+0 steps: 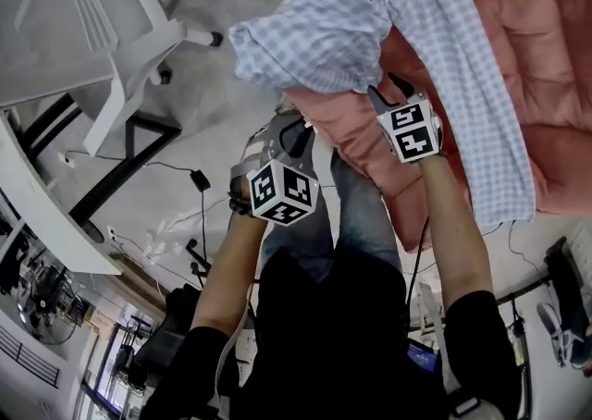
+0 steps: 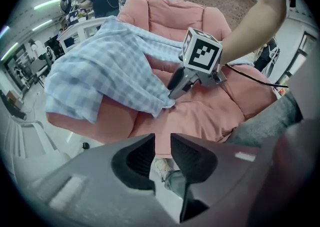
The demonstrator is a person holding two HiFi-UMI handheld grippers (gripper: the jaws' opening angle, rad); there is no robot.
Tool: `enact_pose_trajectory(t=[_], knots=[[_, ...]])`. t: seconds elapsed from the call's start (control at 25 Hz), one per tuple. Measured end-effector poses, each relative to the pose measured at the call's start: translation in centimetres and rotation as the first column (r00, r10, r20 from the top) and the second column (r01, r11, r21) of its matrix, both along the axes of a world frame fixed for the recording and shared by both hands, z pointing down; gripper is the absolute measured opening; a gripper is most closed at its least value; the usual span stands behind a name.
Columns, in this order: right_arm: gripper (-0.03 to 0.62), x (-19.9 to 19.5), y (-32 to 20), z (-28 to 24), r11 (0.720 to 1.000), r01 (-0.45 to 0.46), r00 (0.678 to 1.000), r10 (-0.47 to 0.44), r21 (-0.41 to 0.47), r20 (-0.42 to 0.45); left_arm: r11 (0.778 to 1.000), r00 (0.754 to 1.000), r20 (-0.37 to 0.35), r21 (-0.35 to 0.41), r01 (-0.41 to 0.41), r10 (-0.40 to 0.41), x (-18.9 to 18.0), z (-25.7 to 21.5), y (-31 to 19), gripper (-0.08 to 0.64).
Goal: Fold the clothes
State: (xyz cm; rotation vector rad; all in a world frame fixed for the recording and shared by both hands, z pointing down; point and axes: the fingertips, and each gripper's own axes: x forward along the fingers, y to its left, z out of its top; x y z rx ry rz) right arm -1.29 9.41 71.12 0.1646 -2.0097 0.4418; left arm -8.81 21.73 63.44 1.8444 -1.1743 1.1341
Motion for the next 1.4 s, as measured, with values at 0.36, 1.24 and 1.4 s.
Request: enact_pose_trajectory(t=[0.36,1.24,1.4], knots=[[0.149,-1.3,-0.5,2.4,1.000,0.021,1.000,-0.021,-0.016,-0.021,1.000,1.000,-0.002,-0.007,0.017,-0.017,0.1,0.6,-0.3,0.104],[0.034,6.8,0.8,-14.6,0.999,0.007,0.986,0.001,-0.047,0.169,0.987,0.988,-0.143,0.143,0.073,-0.052,8.0,1.5,-5.8,0.242],[0.034,7.3,1.3,-16.1,0.998,0.010,0.983,0.002,-0.066,0.181,0.974,0.982,-0.169,0.190,0.121,-0.089,8.1,-0.1,-7.2,0.252]])
